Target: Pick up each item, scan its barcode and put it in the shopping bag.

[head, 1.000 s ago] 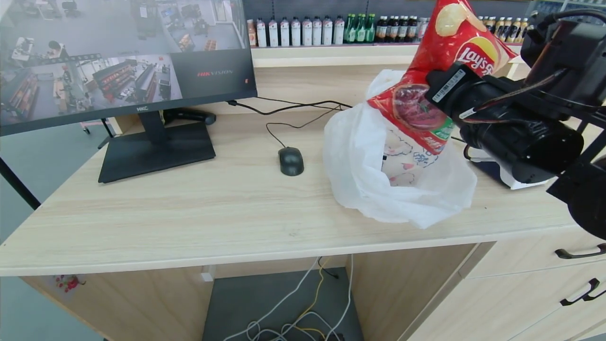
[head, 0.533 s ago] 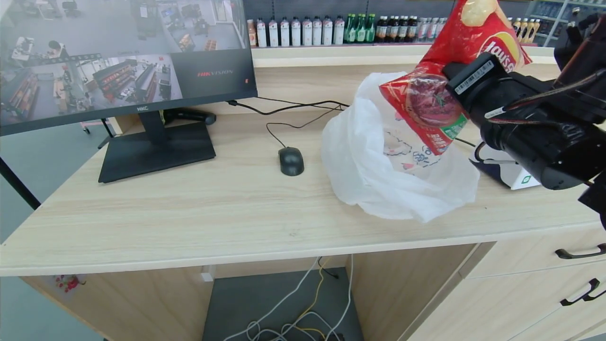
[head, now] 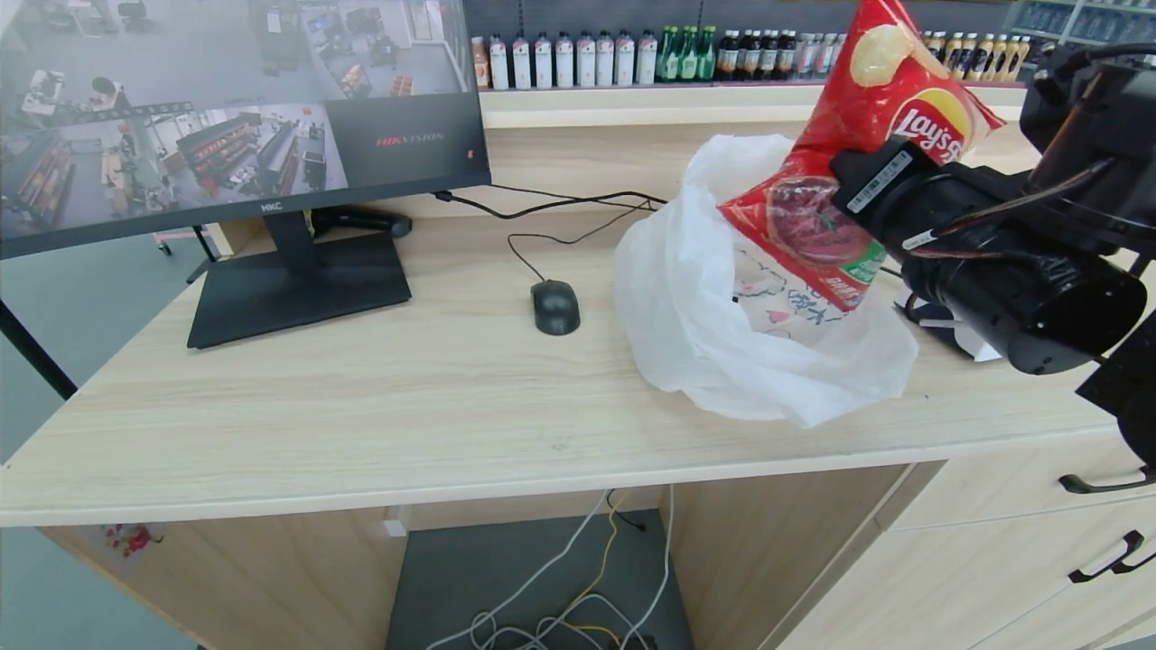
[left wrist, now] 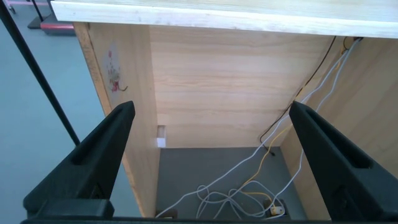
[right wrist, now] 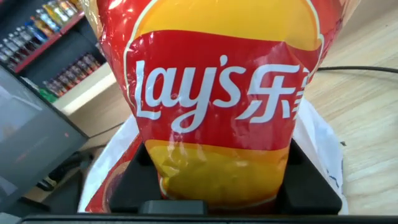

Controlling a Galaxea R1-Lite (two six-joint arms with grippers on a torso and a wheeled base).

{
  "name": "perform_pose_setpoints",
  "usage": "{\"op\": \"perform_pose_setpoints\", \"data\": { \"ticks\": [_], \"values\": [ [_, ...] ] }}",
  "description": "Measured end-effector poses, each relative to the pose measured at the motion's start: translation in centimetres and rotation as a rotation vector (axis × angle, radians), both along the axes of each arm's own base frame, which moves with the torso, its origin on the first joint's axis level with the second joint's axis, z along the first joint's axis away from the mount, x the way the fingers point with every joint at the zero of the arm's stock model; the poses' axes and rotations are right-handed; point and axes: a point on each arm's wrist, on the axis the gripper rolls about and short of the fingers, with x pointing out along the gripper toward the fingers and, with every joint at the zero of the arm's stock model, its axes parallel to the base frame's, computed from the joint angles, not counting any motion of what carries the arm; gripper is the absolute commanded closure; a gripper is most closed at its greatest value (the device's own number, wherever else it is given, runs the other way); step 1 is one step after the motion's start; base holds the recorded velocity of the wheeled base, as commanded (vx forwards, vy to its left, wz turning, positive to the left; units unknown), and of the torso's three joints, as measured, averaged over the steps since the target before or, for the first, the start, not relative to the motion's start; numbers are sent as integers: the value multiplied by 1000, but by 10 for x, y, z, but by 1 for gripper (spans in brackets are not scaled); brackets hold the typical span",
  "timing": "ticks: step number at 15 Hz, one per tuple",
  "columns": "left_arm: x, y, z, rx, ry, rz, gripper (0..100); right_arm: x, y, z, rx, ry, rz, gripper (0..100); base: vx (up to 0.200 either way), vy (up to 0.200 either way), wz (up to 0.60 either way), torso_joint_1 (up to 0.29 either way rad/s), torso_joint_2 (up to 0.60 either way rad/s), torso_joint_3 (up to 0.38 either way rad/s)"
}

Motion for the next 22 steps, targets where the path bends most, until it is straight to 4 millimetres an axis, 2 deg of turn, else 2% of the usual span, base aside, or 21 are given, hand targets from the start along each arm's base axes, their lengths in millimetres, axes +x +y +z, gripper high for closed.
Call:
{"op": "perform_pose_setpoints", "data": {
  "ticks": [2, 4, 6, 11, 14, 19, 22],
  "values": [
    [0, 0, 0, 0, 0, 0, 0, -1, 9, -6, -114, 22, 62, 100, 0, 0, 0, 0, 0, 0],
    [0, 0, 0, 0, 0, 1, 0, 1, 9, -13, -156, 77, 64, 100, 0, 0, 0, 0, 0, 0],
    [0, 0, 0, 0, 0, 0, 0, 2, 9, -11, -169, 88, 79, 100, 0, 0, 0, 0, 0, 0],
    [0, 0, 0, 0, 0, 1, 0, 16, -20, -3, -101, 77, -11, 100, 0, 0, 0, 0, 0, 0],
    [0, 0, 0, 0, 0, 0, 0, 19, -24, -7, -106, 90, -21, 100, 0, 0, 0, 0, 0, 0],
    [0, 0, 0, 0, 0, 0, 0, 6, 13, -14, -153, 107, 118, 100, 0, 0, 0, 0, 0, 0],
    [0, 0, 0, 0, 0, 1, 0, 4, 21, -22, -148, 159, 162, 100, 0, 0, 0, 0, 0, 0]
  ]
}}
